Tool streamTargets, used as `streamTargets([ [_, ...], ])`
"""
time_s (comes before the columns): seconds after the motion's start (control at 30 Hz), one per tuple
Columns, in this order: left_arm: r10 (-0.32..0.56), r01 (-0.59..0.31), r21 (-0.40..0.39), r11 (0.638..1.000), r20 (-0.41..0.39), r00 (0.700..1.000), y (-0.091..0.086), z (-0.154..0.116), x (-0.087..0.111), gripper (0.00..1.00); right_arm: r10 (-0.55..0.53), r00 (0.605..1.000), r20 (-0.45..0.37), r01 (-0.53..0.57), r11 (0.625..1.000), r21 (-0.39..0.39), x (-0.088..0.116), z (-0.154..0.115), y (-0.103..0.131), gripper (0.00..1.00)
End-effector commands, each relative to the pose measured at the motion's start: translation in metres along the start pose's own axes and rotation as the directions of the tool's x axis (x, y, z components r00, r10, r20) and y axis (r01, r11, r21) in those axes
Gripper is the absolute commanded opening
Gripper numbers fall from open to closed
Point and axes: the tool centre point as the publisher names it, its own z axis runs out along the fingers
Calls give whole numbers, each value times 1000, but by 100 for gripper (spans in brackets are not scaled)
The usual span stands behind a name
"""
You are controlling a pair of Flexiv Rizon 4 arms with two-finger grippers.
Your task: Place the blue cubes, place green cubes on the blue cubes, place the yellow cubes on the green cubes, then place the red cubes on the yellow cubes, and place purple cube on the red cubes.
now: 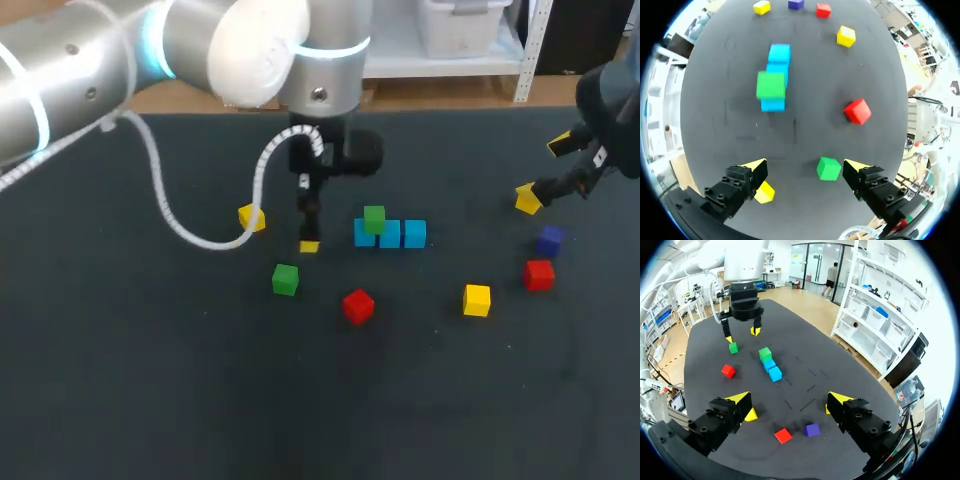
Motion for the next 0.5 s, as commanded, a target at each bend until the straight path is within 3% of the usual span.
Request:
streamTargets([
  [0.03,-48,51,-86,995,36,998,-9,8,20,100,0,1000,2,0,1000,1,1,0,0,100],
  [0.23,-59,64,-92,994,57,997,-19,14,34,100,0,1000,2,0,1000,1,1,0,0,100],
  [0.5,17,-10,-103,995,74,997,-23,34,44,100,0,1000,2,0,1000,1,1,0,0,100],
])
